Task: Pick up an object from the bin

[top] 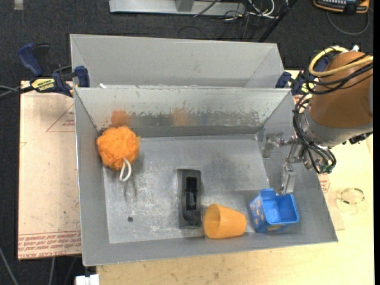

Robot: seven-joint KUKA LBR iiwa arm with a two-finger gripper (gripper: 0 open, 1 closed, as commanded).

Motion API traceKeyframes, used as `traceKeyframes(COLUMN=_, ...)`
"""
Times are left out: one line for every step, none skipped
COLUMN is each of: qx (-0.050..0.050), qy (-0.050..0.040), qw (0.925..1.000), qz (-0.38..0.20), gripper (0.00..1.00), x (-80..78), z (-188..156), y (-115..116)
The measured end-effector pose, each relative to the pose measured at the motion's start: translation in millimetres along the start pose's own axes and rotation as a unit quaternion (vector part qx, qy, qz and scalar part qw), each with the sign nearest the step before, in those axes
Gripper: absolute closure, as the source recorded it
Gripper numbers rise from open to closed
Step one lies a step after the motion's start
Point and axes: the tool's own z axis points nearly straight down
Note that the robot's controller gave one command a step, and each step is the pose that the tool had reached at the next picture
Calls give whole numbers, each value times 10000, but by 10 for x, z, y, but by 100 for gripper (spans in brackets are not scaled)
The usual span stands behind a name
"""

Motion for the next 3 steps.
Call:
traceKeyframes(qx=6, qy=-35, qw=10000, qz=-15, gripper=0, x=-15, z=-46, y=5)
traceKeyframes(qx=7, qy=-69, qw=9995, qz=-319, gripper=0, x=33, z=185, y=-100)
traceKeyframes(qx=14, qy=-56, qw=9987, qz=-510, gripper=0, x=268, z=784, y=-147)
